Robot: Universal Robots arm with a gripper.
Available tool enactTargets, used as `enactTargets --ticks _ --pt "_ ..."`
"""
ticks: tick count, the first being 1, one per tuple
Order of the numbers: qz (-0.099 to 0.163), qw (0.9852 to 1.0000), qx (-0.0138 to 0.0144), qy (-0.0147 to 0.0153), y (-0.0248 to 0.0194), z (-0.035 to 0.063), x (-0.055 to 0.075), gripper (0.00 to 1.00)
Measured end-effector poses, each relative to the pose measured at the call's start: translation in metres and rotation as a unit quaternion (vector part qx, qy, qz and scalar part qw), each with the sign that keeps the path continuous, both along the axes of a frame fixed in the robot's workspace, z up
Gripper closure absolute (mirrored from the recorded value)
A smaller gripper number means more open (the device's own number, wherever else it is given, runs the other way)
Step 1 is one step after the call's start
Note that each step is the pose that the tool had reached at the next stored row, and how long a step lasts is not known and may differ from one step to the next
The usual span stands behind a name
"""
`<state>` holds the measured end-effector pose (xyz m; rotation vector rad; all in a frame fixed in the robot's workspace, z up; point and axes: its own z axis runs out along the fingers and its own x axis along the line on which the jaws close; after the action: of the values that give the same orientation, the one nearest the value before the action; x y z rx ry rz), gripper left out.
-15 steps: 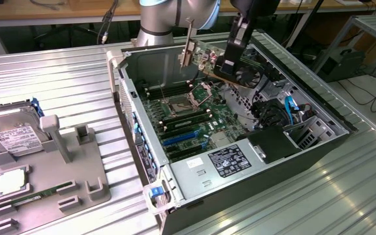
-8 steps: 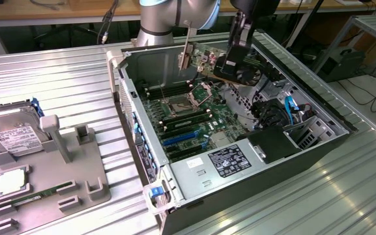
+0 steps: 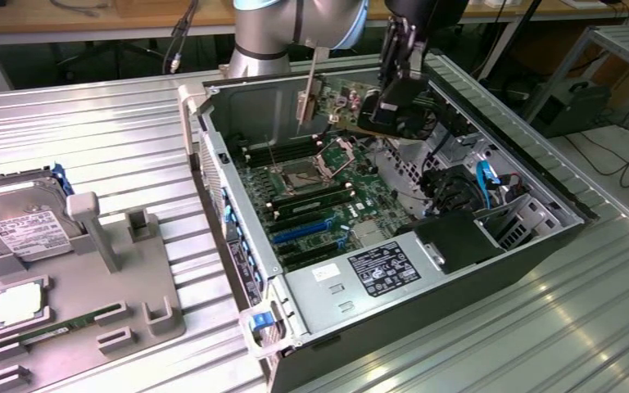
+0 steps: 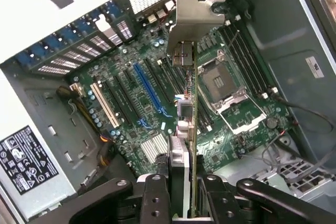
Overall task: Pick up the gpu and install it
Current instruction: 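Insert the gpu into the slot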
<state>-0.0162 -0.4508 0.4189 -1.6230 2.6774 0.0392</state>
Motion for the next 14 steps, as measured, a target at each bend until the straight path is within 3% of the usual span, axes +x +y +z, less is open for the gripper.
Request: enactTargets --ticks 4,7,10,14 --pt "0.042 0.9991 0.0 0.0 0.0 -0.0001 0.0 0.72" --pt "0.07 0.9975 0.0 0.0 0.0 -0.0001 0.0 0.72" --pt "0.097 0.9952 0.0 -0.0001 0.0 -0.0001 0.0 0.72" --pt "0.134 0.991 -0.0001 -0.0005 0.0 -0.0001 0.0 0.72"
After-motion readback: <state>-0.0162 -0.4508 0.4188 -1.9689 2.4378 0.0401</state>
